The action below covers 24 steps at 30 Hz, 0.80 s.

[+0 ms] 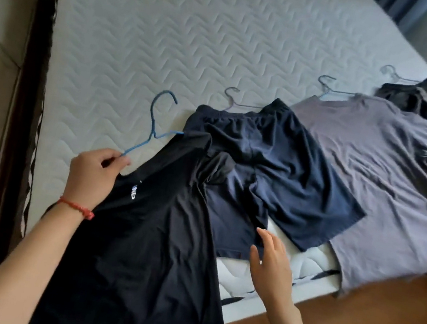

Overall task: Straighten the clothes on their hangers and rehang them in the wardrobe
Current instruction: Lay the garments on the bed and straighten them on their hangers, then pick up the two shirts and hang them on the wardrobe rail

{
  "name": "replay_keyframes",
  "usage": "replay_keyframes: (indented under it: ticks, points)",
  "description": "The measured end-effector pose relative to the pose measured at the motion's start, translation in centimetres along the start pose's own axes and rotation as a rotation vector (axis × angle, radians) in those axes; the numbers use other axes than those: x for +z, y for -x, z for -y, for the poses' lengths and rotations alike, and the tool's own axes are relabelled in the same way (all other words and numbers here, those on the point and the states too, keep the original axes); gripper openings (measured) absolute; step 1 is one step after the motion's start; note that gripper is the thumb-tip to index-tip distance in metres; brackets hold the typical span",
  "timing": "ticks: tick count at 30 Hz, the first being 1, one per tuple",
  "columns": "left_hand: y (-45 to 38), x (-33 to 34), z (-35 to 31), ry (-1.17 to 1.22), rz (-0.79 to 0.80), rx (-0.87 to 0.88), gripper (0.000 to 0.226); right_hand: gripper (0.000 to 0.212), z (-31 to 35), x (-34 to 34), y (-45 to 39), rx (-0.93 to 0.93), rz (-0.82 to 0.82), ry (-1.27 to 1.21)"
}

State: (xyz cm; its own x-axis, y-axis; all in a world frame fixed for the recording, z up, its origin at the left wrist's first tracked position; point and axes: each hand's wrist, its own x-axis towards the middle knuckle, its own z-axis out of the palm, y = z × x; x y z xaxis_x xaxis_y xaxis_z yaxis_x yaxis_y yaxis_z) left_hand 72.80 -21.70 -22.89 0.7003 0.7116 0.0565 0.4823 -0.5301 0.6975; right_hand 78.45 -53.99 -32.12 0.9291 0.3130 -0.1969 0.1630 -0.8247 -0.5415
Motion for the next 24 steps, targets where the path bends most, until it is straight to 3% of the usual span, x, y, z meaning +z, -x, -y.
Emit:
replay_keyframes:
  ticks: [11, 24]
  points:
    - [12.9, -2.6, -9.9, 0.166, 0.133, 0.008, 0.013, 0.040, -5.3, -9.3, 10.3, 0.383, -0.008, -0.271]
    - [24.0, 4.2, -19.8, 0.106, 0.041, -0.060, 0.016, 0.032, -24.2, -21.5, 16.2, 0.478, 0.015, -0.348]
